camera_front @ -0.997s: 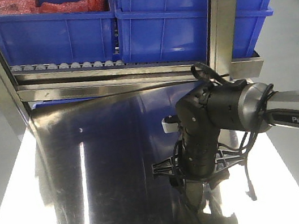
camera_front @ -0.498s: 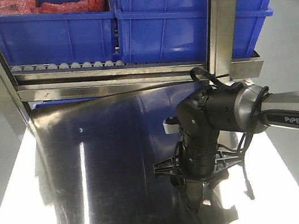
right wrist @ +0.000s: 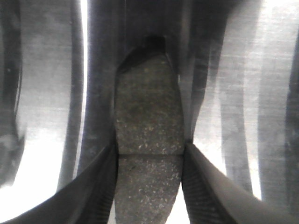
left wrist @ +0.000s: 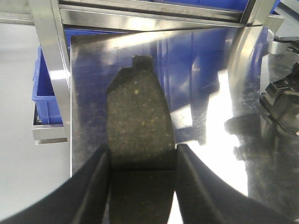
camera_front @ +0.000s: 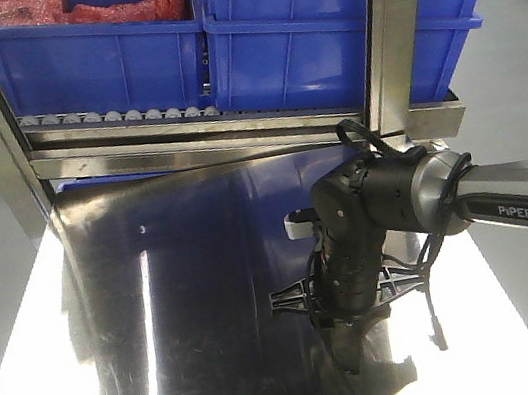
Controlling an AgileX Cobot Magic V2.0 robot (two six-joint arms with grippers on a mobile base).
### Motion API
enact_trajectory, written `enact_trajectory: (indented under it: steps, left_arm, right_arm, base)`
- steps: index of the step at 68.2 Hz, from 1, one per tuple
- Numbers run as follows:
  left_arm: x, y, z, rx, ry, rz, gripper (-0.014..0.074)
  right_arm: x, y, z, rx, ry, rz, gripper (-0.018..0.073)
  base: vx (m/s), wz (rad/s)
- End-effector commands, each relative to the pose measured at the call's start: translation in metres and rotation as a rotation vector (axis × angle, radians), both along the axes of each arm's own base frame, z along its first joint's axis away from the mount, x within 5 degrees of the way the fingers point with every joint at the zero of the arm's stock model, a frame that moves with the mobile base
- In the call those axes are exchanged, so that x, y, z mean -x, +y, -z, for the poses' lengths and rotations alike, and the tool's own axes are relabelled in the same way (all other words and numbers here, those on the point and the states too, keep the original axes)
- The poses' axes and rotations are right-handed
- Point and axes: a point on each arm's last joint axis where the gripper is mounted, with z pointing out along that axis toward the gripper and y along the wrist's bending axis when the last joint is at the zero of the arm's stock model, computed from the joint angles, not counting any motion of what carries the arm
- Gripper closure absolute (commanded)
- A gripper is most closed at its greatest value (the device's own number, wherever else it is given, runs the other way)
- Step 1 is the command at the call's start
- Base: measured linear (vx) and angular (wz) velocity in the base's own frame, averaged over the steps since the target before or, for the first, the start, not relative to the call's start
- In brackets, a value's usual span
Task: Move and align brake pads A on conveyor
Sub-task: 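Lift the grasped brake pad off the table with the right gripper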
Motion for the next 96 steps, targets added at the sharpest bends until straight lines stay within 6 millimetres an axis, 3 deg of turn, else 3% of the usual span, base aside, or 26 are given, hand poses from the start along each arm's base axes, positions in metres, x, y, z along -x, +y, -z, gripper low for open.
enact_trajectory:
  steps: [1,7,23,43,74,96]
  left_arm:
    - [-0.002,-0.001,-0.015,0.031,-0.101,0.011,0.0603]
    - [-0.002,-0.001,-0.015,0.031,-0.101,0.011,0.0603]
    - [-0.002,-0.001,-0.015,0.031,-0.101,0.011,0.0603]
    - [-0.002,-0.001,-0.015,0.031,-0.101,0.011,0.0603]
    - [-0.002,-0.001,-0.015,0.031,-0.101,0.011,0.0603]
    - [-0.002,-0.001,-0.015,0.031,-0.101,0.011,0.0603]
  right_arm:
    - [-0.003,-0.001,-0.026,-0.041,-0.071,-0.018,0.0482]
    - [-0.002,-0.002,-0.032,-0.039,-0.081,-0.032,0.0577]
    - [0.003,-0.015,-0.071,-0.002,-0.213,-0.096,0.0568]
    - [0.026,-0.043,-0.142,0.023,-0.476,-0.133,0.0564]
    - [0.124,-0.112,-0.186,-0.055,-0.866,-0.120,0.0564]
    - [0.193,-0.159,-0.185,-0.074,-1.056,-0.118,0.0564]
  base:
    - [0.00,0.00]
    - [0.00,0.00]
    - [0.00,0.00]
    - [0.00,0.00]
    - [0.00,0.00]
    - [0.00,0.00]
